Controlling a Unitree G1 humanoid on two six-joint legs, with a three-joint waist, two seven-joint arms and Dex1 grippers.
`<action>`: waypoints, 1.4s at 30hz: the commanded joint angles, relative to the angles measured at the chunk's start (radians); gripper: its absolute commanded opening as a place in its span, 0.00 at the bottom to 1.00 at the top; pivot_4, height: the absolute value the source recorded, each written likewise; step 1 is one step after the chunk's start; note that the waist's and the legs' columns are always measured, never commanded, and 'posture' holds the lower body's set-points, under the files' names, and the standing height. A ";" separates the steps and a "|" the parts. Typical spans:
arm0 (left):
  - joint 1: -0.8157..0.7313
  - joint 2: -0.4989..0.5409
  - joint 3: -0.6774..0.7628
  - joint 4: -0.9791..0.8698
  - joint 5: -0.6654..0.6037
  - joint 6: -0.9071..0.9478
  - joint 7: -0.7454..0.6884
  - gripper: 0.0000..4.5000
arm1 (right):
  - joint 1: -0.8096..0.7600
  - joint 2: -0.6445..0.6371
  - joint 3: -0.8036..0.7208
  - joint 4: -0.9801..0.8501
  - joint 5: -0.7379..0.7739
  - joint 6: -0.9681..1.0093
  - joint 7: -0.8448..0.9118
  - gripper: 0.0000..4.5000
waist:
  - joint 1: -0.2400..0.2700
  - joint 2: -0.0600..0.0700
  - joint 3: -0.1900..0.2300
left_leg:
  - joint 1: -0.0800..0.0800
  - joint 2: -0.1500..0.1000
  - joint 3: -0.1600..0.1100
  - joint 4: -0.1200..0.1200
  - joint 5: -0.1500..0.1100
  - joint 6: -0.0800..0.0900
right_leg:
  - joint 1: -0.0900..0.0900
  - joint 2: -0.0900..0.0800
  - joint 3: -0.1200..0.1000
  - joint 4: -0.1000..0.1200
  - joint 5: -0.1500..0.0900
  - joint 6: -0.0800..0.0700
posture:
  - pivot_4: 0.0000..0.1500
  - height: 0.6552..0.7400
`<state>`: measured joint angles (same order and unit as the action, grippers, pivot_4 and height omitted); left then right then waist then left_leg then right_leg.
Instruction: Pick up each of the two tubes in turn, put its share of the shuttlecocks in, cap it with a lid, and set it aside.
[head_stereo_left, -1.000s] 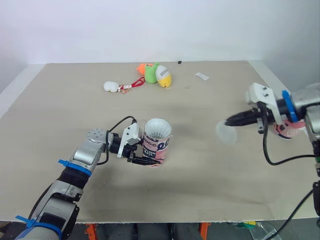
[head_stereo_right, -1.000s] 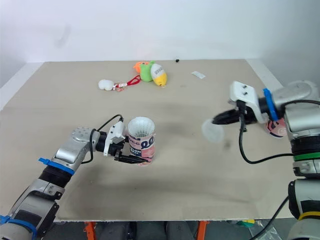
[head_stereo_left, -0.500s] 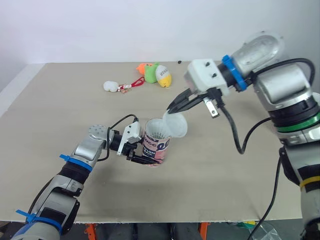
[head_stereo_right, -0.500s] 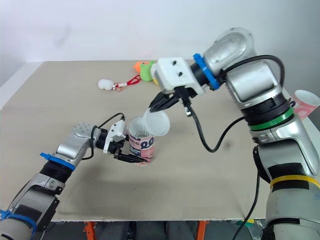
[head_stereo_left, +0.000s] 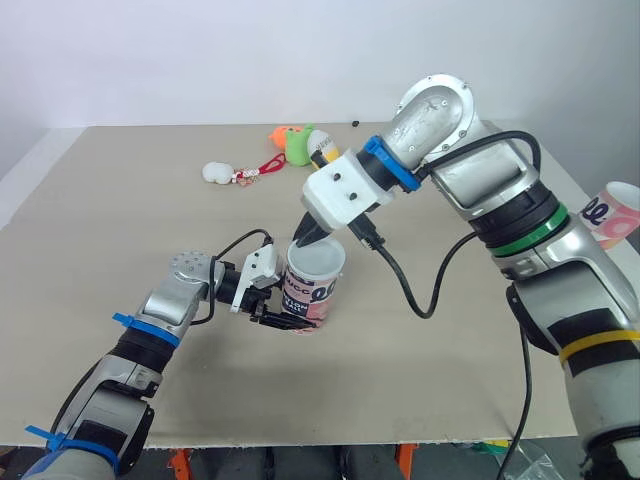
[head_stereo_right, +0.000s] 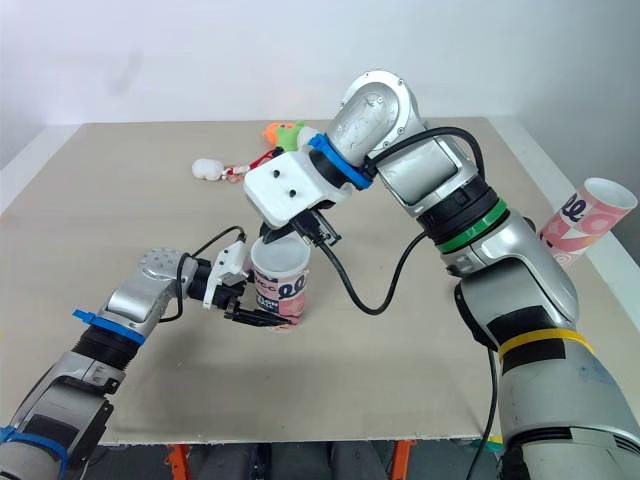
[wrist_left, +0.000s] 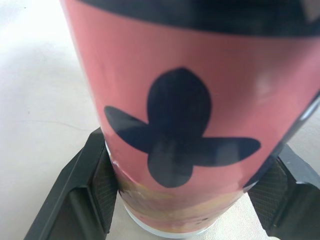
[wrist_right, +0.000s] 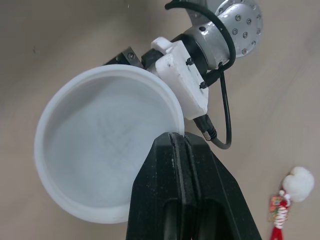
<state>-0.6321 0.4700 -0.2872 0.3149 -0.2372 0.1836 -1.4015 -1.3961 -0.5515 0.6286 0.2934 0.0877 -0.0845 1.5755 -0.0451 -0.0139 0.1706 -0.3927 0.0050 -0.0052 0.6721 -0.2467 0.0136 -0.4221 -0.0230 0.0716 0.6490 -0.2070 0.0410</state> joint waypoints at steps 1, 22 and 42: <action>0.035 0.023 -0.030 0.007 0.044 0.033 0.010 0.72 | -0.034 0.012 -0.012 -0.009 -0.020 -0.040 0.039 0.02 | 0.000 0.000 0.000 | 0.000 0.000 0.000 0.000 0.000 0.000 | 0.000 0.000 0.000 0.000 0.000 0.000 | 1.00 0.91; 0.054 0.040 -0.019 -0.023 0.035 0.049 0.018 0.72 | 0.103 0.019 -0.128 -0.127 -0.001 0.097 -0.001 0.02 | 0.000 -0.001 0.000 | 0.000 0.006 0.000 0.000 0.000 0.000 | -0.001 0.007 -0.002 0.001 -0.001 -0.003 | 1.00 0.91; 0.044 0.038 -0.019 0.002 0.039 0.034 0.022 0.72 | 0.002 0.011 0.021 -0.045 -0.127 -0.148 0.039 0.02 | 0.000 -0.003 -0.002 | 0.002 0.007 0.001 -0.001 -0.001 0.000 | 0.001 0.008 -0.004 0.001 -0.005 -0.004 | 1.00 0.91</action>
<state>-0.6140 0.4899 -0.2801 0.2847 -0.2393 0.2010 -1.3831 -1.3841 -0.5373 0.6236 0.2311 -0.0252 -0.2077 1.5674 -0.0451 -0.0167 0.1684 -0.3908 0.0125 -0.0045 0.6707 -0.2472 0.0136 -0.4217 -0.0150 0.0678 0.6501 -0.2111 0.0362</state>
